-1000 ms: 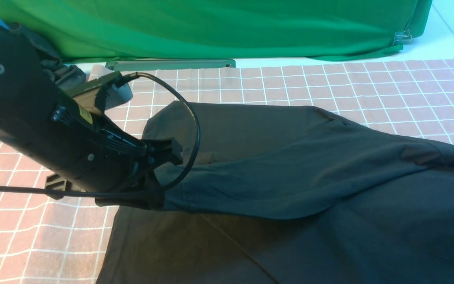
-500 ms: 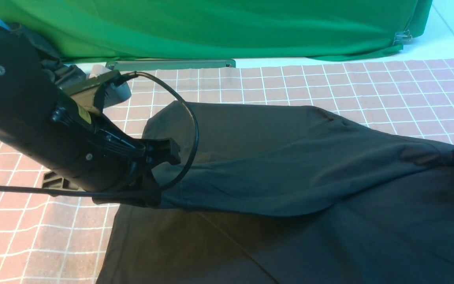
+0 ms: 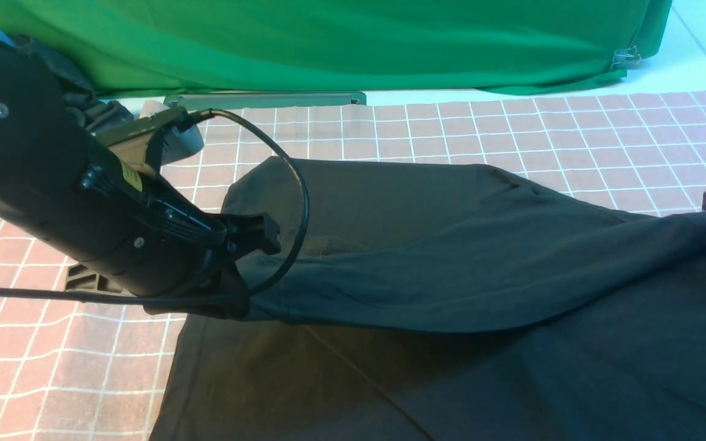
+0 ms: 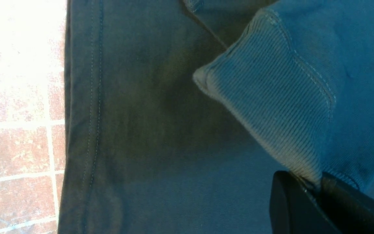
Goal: Fold a long-sleeved shirt over a pink coffee tablecloth.
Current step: 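Fold the left side of the dark shirt inward over its body with the left gripper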
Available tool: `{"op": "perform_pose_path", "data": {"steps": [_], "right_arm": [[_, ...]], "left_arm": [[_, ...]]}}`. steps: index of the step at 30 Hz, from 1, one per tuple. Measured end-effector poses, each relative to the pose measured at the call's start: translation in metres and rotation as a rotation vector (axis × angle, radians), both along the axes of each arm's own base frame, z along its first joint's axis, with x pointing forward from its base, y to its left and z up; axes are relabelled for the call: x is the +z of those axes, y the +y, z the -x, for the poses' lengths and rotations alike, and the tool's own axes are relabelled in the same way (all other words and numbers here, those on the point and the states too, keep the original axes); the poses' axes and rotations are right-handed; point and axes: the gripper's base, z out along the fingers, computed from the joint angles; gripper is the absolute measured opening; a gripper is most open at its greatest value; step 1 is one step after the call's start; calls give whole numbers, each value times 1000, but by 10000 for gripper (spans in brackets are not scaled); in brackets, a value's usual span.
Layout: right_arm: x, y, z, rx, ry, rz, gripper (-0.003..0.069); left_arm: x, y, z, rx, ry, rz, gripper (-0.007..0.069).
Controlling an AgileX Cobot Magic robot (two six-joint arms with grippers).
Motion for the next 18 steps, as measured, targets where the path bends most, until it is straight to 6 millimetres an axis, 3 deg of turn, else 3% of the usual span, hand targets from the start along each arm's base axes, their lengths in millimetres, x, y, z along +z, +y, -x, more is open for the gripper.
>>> {"op": "perform_pose_path", "data": {"steps": [10,18], "right_arm": [[18,-1,-9,8,57,-20,111],[22,2,1,47,218,-50,127]], "left_arm": [[-1,1,1,5,16,-7,32],[-8,3,6,11,67,-34,32]]}}
